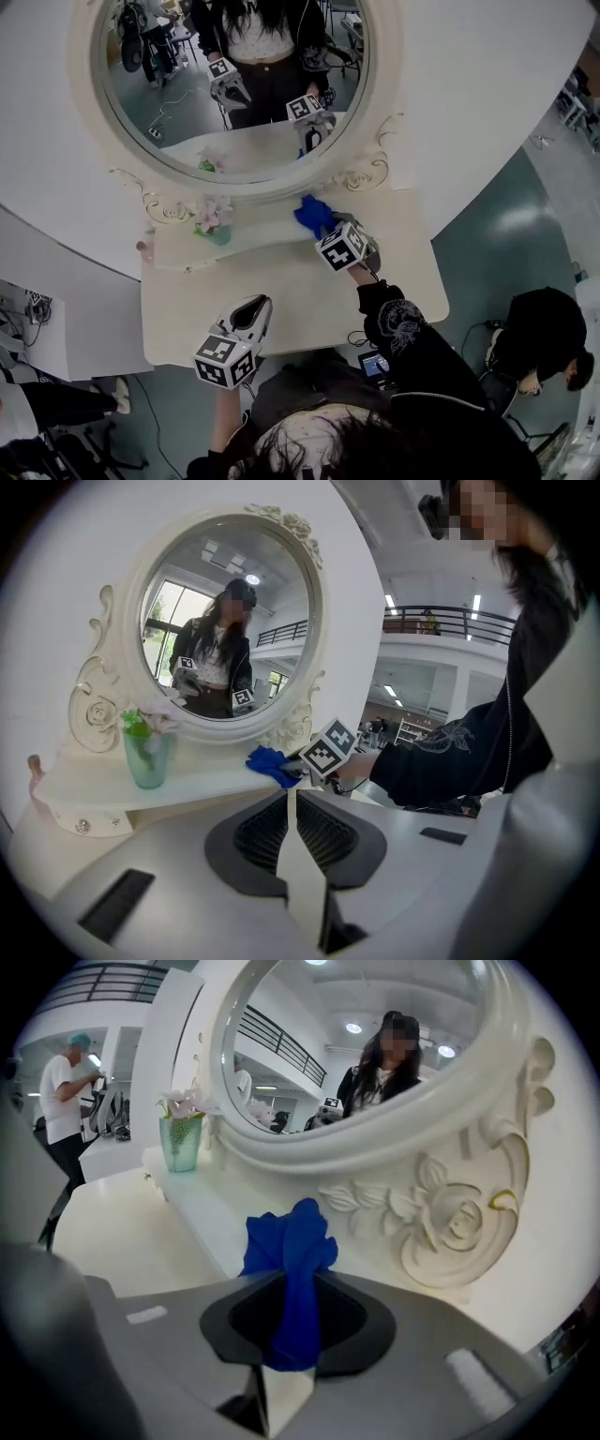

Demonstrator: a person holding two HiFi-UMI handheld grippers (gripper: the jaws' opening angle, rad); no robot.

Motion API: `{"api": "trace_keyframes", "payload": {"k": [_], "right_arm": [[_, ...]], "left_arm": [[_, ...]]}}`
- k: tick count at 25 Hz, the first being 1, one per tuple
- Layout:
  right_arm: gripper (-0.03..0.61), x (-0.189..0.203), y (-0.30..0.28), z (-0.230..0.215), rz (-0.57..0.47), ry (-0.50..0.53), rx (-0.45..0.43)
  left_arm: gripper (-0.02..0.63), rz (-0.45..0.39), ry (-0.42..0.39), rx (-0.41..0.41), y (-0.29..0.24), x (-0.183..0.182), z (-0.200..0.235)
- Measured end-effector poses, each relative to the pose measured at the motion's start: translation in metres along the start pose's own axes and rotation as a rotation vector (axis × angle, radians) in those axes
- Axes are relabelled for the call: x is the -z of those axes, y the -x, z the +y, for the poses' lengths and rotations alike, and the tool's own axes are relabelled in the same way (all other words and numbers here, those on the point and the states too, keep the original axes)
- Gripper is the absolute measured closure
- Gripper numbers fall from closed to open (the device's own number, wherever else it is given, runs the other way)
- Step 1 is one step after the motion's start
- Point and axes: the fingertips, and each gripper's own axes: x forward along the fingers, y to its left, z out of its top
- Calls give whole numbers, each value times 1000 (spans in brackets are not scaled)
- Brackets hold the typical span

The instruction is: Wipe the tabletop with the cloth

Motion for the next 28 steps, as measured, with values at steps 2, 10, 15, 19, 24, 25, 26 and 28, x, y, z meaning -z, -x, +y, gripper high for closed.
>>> {"api": "trace_keyframes", "payload": {"k": [2,10,15,19,24,25,26,28], "right_arm": [[491,16,9,-23,11,-13,24],[491,70,40,-104,36,-51,104],[491,91,53,-140,33,-81,132],[491,103,63,-159,16,-114,143],[491,105,62,-170,-18,-184,134],[491,106,61,-169,-21,-201,136],[491,107,61,-168,-22,-223,139],[491,110,62,-165,-28,-278,140]], "left_arm": [[606,2,-9,12,-11,-4,-11],[606,1,-46,41,-48,-17,-47],[605,11,-58,41,-62,-17,-64],[606,38,-69,32,-62,-15,-73],[606,38,-44,-5,-56,-14,-65],[606,37,-35,-11,-55,-12,-62],[606,36,-27,-16,-54,-10,-60],[606,36,-23,-22,-51,-7,-57]]}}
